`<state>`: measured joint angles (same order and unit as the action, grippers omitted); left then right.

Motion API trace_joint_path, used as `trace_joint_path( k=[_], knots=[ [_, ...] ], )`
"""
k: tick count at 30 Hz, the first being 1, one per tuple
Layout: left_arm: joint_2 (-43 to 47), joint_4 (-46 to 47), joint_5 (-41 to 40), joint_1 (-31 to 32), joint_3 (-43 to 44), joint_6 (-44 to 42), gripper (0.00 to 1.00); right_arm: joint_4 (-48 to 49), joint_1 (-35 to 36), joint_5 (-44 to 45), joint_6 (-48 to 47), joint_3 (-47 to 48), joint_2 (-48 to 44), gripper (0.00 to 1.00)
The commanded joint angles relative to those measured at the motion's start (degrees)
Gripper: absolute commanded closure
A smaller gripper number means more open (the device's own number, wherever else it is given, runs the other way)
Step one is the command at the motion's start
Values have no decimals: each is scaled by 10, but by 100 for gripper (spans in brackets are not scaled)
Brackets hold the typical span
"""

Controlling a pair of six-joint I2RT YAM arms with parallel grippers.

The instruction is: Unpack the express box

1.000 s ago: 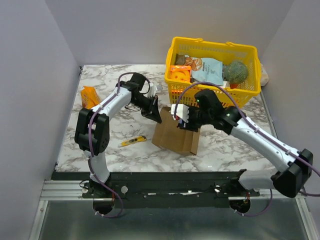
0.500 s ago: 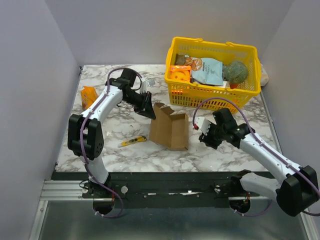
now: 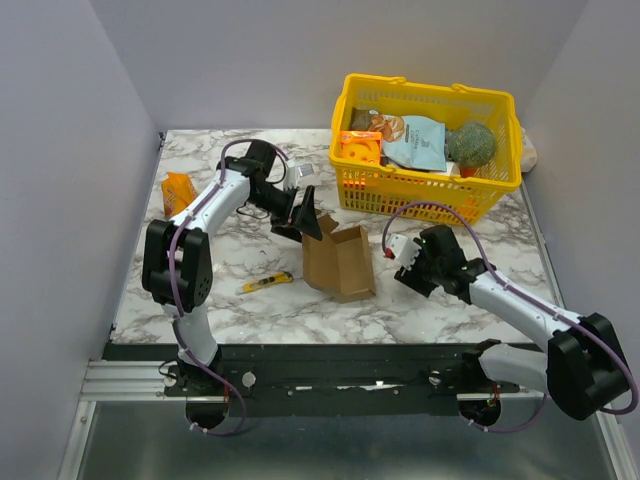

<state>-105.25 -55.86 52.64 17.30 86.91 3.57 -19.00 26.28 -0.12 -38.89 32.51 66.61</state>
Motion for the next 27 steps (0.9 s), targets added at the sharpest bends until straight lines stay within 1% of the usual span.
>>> trace_joint_path(
  k=[1,2,3,4,5,7,8,9,11,12,13,14,15,16,17,18,20,23,27],
  knots=[
    [3,-5,27,-2,43,-31,1,-33,-2,4,35,65,-24,25],
    [7,-7,22,-2,50,-32,1,-92,-2,4,48,95,-23,24],
    [8,-12,13,-2,64,-48,1,-120,-2,4,65,122,-20,24],
    [9,-14,-15,-2,70,-61,1,-148,-2,-14,86,148,-18,23],
    [10,-18,-31,-2,77,-73,1,-193,-2,-27,94,200,-17,0],
    [10,-27,-77,-3,98,-92,1,-216,-1,-56,109,235,-17,0],
    [8,-31,-113,-5,108,-113,1,-230,-2,-64,112,263,-17,0],
    [7,-37,-125,-8,118,-119,1,-230,-2,-61,123,277,-17,0],
    [8,-38,-140,-24,148,-120,1,-207,-1,-29,182,297,-15,0],
    [11,-31,-143,-31,157,-113,1,-195,-1,46,210,321,-12,0],
    [14,-24,-146,-47,172,-109,1,-186,-1,90,254,334,2,0],
    [17,-19,-150,-54,178,-103,1,-186,-1,136,267,353,15,0],
    [25,-5,-167,-62,182,-93,1,-197,-1,198,275,397,35,0],
    [29,0,-177,-69,191,-92,1,-210,-1,223,291,423,73,0],
    [34,4,-185,-80,195,-92,1,-218,-1,244,298,439,90,0],
    [40,13,-200,-84,197,-92,1,-213,0,255,300,448,97,0],
    [48,22,-211,-95,196,-90,1,-187,0,233,293,473,109,0],
    [44,27,-221,-101,208,-82,1,-181,0,220,305,527,134,0],
    [32,34,-232,-104,232,-76,1,-166,-1,236,305,570,147,0]
  ],
)
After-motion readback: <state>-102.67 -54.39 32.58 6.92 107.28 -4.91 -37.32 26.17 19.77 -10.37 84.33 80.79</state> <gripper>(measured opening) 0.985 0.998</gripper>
